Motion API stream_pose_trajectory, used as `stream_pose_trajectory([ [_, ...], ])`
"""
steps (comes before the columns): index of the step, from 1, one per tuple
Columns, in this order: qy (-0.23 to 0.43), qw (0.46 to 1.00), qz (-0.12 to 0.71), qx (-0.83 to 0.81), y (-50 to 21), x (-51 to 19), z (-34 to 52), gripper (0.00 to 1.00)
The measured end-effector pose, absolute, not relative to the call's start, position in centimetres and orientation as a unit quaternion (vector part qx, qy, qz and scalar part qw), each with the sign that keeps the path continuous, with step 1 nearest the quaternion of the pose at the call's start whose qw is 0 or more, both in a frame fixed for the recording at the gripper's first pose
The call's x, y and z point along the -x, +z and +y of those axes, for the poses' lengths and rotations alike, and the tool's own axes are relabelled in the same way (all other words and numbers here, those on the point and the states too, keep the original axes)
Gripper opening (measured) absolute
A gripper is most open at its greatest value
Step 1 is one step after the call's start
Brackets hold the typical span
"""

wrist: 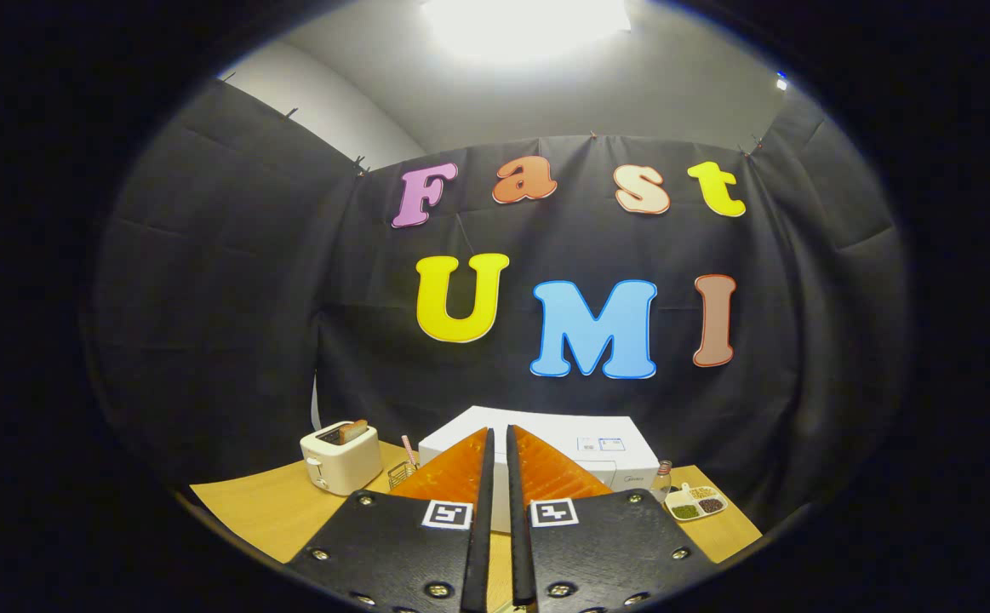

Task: Open the microwave, put the food inside, and close the microwave door.

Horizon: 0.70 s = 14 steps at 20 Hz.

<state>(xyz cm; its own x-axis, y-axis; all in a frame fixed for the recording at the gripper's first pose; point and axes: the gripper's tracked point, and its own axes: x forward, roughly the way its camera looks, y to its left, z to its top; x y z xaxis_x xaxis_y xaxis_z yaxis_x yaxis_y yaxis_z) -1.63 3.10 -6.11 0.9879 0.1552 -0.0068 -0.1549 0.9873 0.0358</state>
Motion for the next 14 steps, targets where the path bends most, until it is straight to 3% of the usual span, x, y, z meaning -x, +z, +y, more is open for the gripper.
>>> stream_pose_trajectory([
  [9,-0.049,0.997,-0.033,-0.057,-3.2,1.2,-3.0,0.12],
  [11,-0.102,0.993,-0.029,-0.045,-3.5,0.9,-5.3,0.38],
  [13,-0.103,0.994,-0.018,-0.037,-4.0,0.4,-5.2,0.49],
  [14,-0.094,0.995,-0.01,-0.027,-4.5,0.4,-4.3,0.66],
])
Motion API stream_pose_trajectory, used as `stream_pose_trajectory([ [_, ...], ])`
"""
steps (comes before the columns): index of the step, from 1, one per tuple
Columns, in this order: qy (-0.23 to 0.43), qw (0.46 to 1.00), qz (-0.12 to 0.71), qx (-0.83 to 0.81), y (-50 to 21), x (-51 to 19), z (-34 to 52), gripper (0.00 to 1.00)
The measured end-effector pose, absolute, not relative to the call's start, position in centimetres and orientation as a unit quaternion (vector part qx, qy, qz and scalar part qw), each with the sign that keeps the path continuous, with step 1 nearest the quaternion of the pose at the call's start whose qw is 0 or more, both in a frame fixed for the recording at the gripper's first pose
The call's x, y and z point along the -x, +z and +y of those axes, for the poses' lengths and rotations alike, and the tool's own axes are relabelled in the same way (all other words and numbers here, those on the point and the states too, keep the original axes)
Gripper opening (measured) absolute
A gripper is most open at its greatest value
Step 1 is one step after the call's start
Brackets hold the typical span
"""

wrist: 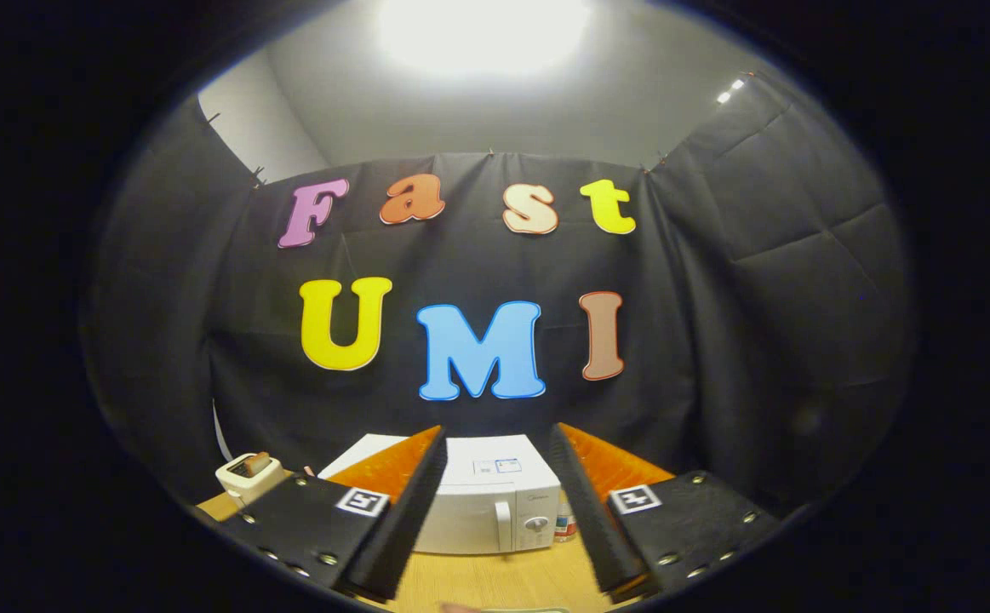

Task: Open the microwave, put the food inside, and close the microwave door.

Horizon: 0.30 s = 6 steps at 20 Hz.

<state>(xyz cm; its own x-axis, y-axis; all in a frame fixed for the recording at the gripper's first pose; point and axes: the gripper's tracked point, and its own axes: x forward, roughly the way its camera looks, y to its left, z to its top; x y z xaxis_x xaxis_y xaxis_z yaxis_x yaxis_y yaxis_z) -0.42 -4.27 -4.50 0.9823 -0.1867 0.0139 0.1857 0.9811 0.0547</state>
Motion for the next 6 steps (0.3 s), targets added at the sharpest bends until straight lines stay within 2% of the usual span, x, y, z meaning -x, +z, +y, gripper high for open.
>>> stream_pose_trajectory([
  [2,-0.082,0.997,0.004,-0.013,-5.5,0.0,-3.6,0.99],
  [6,-0.071,0.997,0.011,-0.031,-5.9,-0.3,-2.9,0.97],
])
